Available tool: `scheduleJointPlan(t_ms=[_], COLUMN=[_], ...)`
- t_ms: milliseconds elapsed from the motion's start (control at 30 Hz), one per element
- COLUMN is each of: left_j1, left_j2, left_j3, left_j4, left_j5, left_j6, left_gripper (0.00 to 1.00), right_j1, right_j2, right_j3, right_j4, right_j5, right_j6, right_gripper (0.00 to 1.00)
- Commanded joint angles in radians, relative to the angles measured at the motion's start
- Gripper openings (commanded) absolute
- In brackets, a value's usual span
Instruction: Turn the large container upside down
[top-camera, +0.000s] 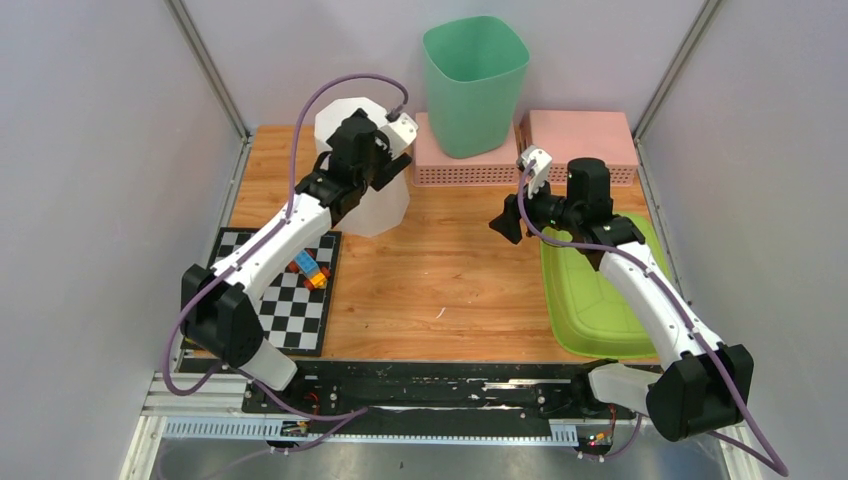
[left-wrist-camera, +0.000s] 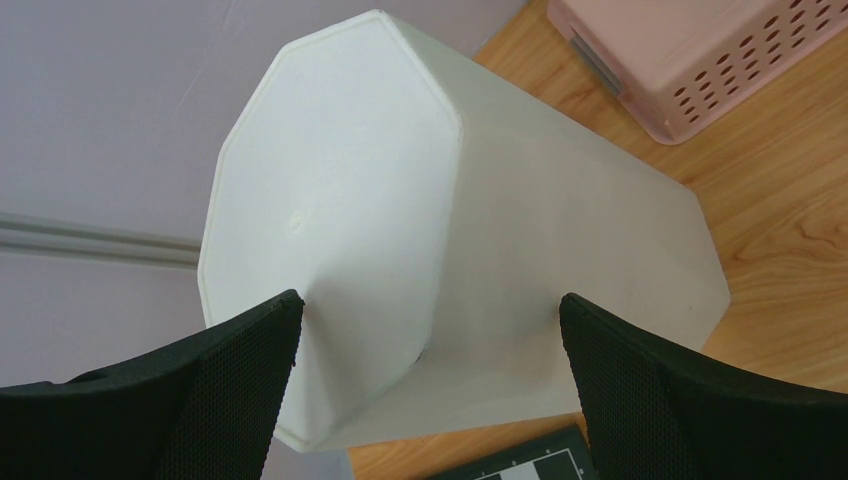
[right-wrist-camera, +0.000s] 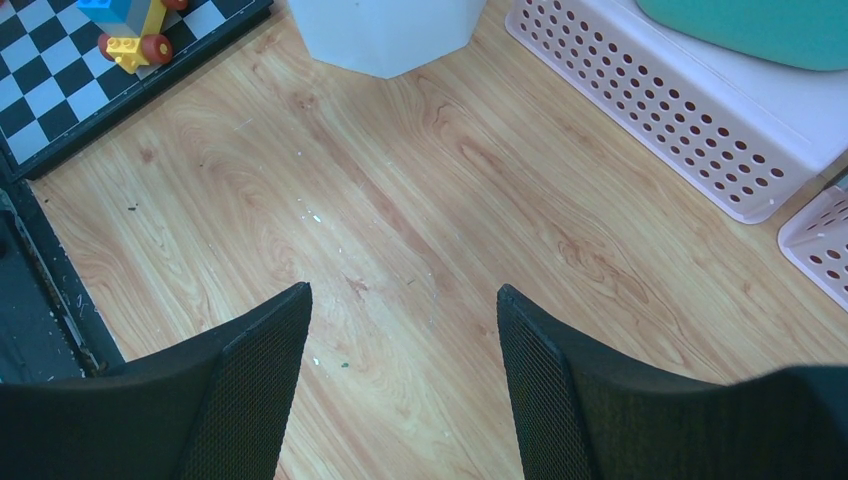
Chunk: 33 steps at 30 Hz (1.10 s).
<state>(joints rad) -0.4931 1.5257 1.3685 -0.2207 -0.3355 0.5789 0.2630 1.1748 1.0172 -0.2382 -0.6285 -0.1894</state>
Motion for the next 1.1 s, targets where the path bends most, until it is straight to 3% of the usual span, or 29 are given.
scheduleJointPlan(t_ms=[0, 1067], left_j1=[0.022, 0.344], left_j2=[0.044, 0.249], left_j3=[0.053, 0.245], left_j4=[0.032, 0.100], left_j5=[-0.062, 0.052], left_j6=[0.003, 0.131], left_gripper=[1.00, 1.00], right_j1=[-0.019, -0.022], right_j2=[-0.025, -0.017], right_j3=[-0.019, -0.029], right_j4=[0.016, 0.032], right_j5=[-0.025, -0.017], right_j6=[0.020, 0.028], right_gripper=[0.71, 0.72])
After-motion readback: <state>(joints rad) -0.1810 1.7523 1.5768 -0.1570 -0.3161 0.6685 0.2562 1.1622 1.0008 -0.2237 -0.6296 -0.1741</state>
